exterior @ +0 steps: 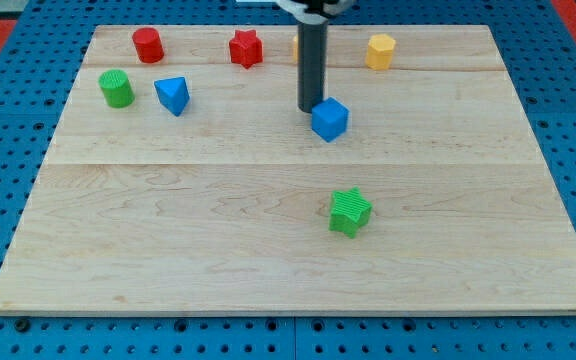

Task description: Drag the blue blocks vertical to each other

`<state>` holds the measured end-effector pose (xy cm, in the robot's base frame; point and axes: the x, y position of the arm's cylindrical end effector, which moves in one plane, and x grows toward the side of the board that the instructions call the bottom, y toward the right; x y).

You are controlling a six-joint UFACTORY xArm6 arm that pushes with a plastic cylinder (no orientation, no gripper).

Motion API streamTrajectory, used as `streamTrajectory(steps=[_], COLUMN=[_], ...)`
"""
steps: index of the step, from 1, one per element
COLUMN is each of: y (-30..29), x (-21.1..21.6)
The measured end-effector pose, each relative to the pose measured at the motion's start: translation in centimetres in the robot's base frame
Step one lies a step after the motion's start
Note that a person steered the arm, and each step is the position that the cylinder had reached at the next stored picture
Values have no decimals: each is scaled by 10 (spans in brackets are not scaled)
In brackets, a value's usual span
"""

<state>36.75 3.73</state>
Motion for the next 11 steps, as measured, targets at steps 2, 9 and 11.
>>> streamTrajectory(steps=[2, 9, 11], y=[15, -224, -52], x=[4, -36, -47])
